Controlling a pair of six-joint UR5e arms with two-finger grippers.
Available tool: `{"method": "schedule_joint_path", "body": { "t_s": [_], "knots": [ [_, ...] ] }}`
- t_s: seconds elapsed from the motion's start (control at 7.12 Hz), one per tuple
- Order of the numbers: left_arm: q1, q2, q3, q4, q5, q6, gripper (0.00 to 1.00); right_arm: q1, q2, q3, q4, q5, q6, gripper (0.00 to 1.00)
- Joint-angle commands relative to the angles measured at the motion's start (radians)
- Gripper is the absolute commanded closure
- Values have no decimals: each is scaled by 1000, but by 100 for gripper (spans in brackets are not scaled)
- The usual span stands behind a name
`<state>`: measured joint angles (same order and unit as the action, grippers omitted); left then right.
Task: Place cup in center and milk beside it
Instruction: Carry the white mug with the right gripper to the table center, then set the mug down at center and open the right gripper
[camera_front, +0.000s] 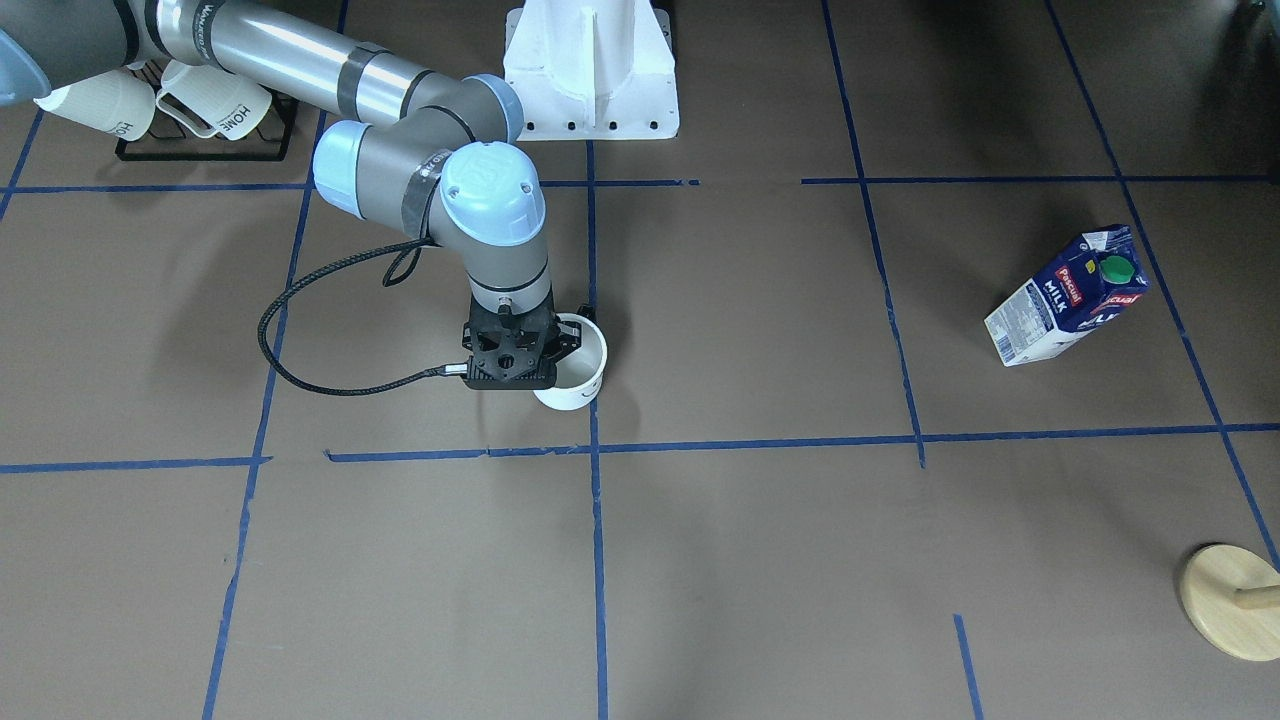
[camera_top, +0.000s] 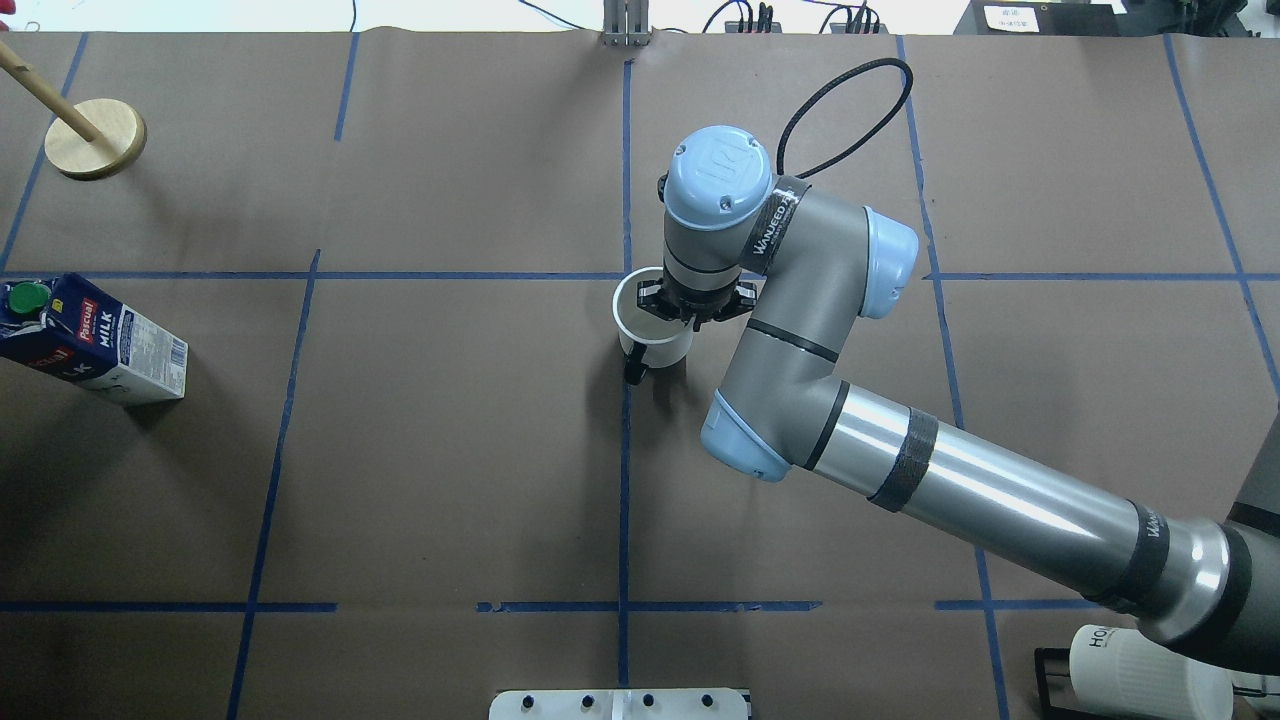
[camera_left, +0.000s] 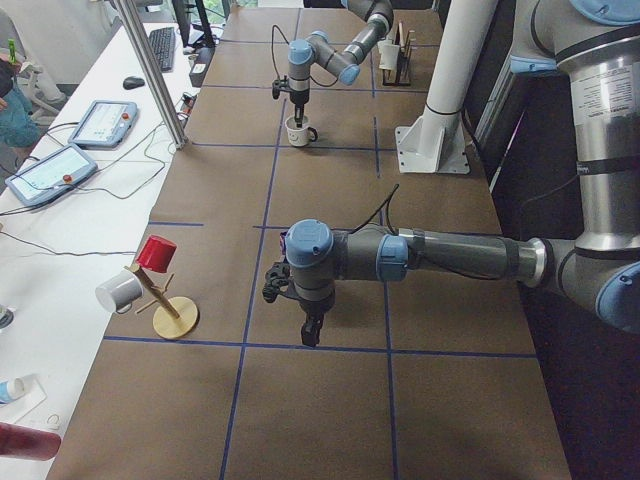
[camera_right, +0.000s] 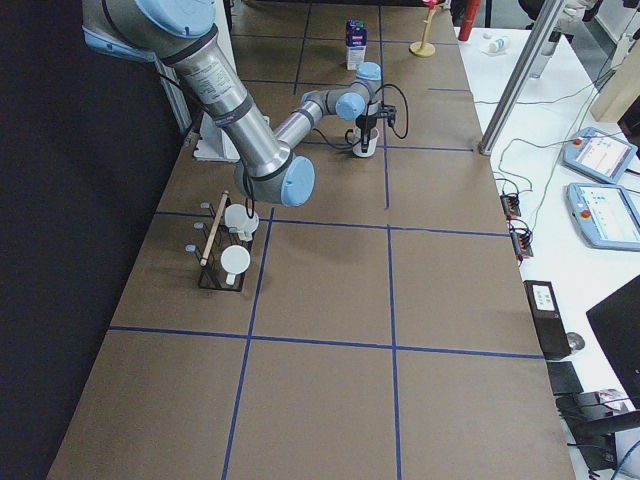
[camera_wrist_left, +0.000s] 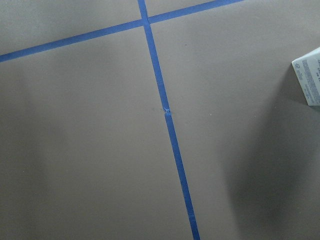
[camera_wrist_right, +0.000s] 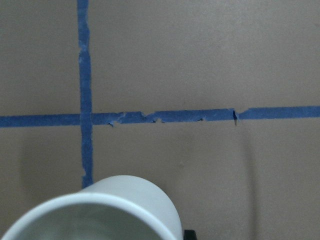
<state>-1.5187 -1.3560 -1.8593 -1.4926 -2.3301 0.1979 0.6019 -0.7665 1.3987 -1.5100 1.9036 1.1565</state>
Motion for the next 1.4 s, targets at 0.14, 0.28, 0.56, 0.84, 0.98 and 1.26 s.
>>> {"method": "schedule_joint_path", "body": {
  "t_s": [0.14,0.28,0.56,0.84,0.98,1.26],
  "knots": [
    [0,0,0,0,0,0,0,-1,-2,-1,2,-14,0,76],
    [0,0,0,0,0,0,0,-1,-1,-1,13,-14,2,1],
    [0,-5,0,0,5,0,0,57,0,14,41,50,-17,0],
    [2,-26,0,-6,11,-6,0,195,-31,83,12,208,-46,0],
    [2,-82,5,-26,8,-8,0,252,-69,129,-45,260,-177,0],
    [3,-206,73,-61,3,-12,0,397,-202,235,-117,357,-439,0]
  ]
}}
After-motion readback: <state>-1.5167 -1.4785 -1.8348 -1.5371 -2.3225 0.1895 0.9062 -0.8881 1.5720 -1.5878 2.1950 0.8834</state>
